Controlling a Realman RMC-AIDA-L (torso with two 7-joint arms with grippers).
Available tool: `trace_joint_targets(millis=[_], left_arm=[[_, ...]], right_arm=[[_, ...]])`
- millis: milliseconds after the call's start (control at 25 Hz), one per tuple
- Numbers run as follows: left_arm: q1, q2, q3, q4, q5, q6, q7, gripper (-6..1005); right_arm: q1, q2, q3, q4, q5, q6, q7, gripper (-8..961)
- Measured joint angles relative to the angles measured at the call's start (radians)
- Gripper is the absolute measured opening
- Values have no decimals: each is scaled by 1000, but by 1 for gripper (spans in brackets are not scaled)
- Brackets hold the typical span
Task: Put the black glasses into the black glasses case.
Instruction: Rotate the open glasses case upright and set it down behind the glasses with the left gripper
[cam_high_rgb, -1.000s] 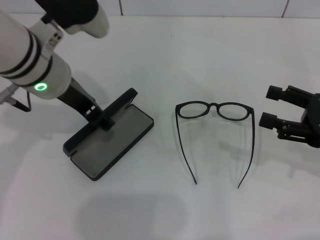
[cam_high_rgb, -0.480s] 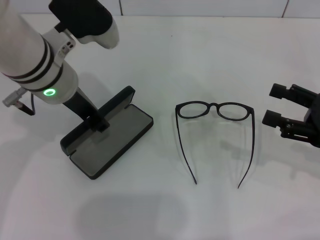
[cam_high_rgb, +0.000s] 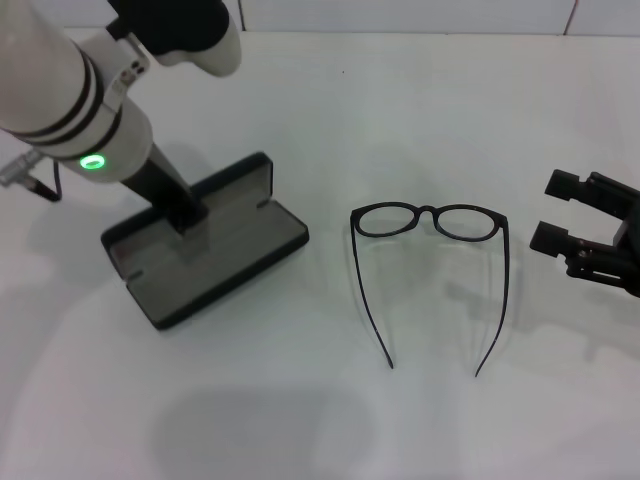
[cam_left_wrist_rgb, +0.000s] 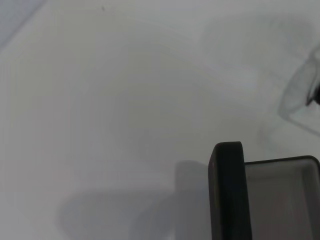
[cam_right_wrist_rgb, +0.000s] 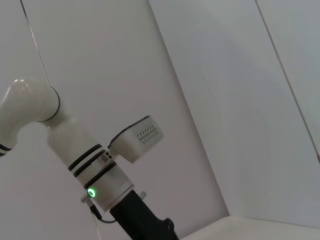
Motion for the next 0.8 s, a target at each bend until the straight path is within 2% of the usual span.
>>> trace_joint_targets(millis=[40,160,360,600,800], left_arm=[[-1,0,1,20,8,-5,13,203],[-6,0,12,53,23,-35,45,203],[-6,1,117,82,30,-224,172,203],[-11,-1,268,-41,28,-545,341,202],[-53,-7,341,-174,19,-691,385,202]], right_arm=[[0,0,0,3,0,-1,-3,854],[0,0,-6,4,-4,-26,-17,854],[3,-1,-13,4,-55,-160,-69,853],[-3,2,-15,23,-104,-244,-75,853],[-14,4,-17,57,-105,-246,-84,853]])
